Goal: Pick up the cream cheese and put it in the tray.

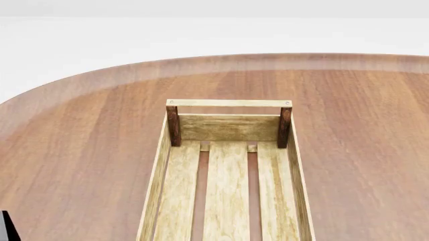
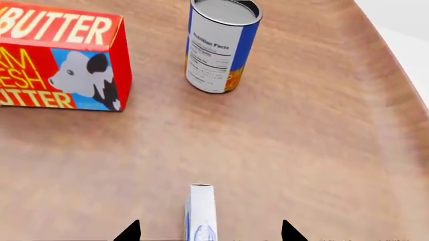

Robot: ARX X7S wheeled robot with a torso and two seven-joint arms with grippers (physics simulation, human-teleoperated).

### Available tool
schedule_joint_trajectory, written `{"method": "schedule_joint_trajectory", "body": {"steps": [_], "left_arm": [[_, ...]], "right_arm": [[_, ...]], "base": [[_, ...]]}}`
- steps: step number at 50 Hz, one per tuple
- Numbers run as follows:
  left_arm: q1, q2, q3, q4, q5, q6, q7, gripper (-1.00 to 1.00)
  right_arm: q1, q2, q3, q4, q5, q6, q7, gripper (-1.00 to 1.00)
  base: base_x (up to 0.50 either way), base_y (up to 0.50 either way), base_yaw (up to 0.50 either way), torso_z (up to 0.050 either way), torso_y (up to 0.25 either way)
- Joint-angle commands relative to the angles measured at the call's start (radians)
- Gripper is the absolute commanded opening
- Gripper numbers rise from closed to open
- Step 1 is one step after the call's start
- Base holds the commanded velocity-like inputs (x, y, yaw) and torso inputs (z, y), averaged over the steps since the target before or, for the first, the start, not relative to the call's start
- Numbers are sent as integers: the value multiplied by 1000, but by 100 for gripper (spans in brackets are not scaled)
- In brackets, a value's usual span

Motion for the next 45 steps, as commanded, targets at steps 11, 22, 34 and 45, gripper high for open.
{"method": "schedule_joint_trajectory", "body": {"steps": [11,22,34,45], "left_arm": [[-2,-3,6,0,2,-3,-4,100],[-2,-5,7,2,3,-4,-8,100],[-2,-6,9,2,3,-4,-12,100],[-3,-7,9,3,3,-6,-16,100]], "right_arm": [[-2,6,14,37,18,-32,-16,100],[9,11,8,82,16,-48,-21,100],[24,20,3,150,11,-78,-33,100],[44,29,-4,221,4,-104,-42,100]], "base": [[0,0,0,0,0],[0,0,0,0,0],[0,0,0,0,0],[0,0,0,0,0]]}}
